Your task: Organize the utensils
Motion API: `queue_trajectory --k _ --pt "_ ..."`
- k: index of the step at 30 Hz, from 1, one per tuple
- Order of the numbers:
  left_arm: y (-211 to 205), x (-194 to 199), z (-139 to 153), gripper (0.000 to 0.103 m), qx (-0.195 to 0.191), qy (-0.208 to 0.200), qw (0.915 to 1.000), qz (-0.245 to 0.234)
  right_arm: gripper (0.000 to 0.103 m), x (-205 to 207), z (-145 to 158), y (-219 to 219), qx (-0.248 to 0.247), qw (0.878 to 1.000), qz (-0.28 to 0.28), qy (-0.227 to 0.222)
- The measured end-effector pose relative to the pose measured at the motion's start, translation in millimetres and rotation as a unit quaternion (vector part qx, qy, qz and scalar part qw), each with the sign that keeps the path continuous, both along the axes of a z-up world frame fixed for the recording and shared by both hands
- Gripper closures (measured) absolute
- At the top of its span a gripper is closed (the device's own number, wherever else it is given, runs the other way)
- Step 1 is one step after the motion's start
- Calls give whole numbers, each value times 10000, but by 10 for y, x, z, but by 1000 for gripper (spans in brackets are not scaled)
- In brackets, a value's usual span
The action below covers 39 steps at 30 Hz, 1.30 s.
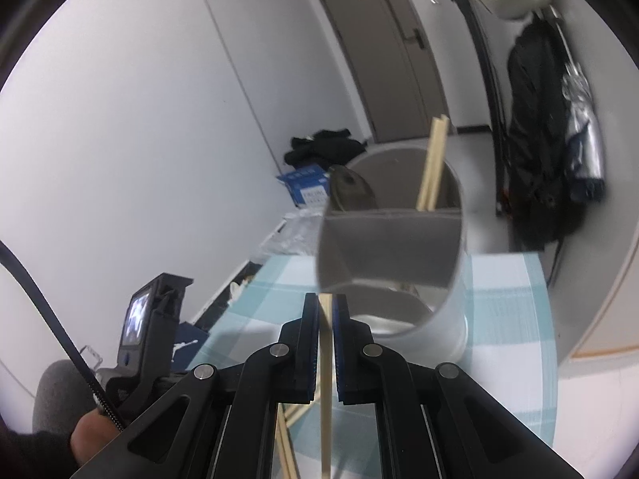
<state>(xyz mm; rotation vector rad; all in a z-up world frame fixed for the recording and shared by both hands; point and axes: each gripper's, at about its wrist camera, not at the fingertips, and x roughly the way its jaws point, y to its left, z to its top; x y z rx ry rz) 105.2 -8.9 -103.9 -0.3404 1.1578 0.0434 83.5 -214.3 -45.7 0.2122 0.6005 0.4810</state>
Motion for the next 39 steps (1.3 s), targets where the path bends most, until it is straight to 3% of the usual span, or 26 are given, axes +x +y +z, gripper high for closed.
queue_trajectory --k 7,13,29,39 --pt "28 -141 323 100 -206 -851 9962 3 97 -30 40 56 -1 9999 108 -108" --pt "110 -379 699 100 -328 -1786 9833 78 97 -128 93 93 -181 9992 147 -309" --pt "-35 -664 1088 101 -103 -2478 9677 -446 97 -393 288 61 -292 9973 -110 -664" --pt "-72 -684 1302 101 -112 -2560 9645 -632 97 -477 451 -95 -138 9960 -295 -828"
